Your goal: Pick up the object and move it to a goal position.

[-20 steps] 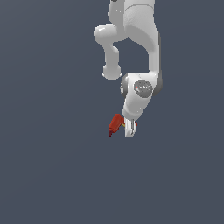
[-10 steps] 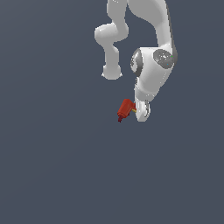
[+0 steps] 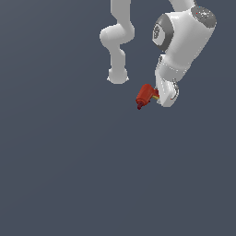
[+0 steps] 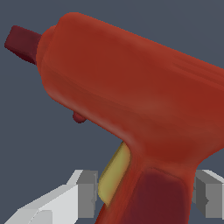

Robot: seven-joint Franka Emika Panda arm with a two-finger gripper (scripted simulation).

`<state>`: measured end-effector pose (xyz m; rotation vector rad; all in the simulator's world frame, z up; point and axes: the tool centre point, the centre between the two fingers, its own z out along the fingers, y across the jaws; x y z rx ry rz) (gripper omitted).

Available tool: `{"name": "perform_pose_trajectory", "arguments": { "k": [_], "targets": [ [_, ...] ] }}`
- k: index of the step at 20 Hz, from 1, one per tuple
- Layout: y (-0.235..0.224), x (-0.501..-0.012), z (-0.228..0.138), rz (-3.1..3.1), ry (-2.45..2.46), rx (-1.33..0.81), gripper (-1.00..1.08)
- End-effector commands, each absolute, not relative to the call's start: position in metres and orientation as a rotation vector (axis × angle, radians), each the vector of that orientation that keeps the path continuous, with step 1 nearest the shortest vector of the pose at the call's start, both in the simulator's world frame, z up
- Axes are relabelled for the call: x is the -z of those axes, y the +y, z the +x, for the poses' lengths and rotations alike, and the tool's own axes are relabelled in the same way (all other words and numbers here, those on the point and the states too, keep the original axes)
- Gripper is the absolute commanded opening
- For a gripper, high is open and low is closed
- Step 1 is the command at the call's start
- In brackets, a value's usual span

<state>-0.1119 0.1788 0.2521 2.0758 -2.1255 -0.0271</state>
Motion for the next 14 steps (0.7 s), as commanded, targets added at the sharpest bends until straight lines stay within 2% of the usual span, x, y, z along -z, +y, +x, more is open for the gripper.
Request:
{"name": "perform_pose_trajectory", "arguments": {
  "k": [1, 7, 14],
  "targets": [
    [0.189, -0.273, -0.118, 2.076, -2.128, 0.025, -1.0],
    [0.207, -0.304, -0.127, 2.077, -2.128, 0.026, -1.0],
    [0.214, -0.314, -0.129, 2.078, -2.127, 0.028, -1.0]
  ]
}}
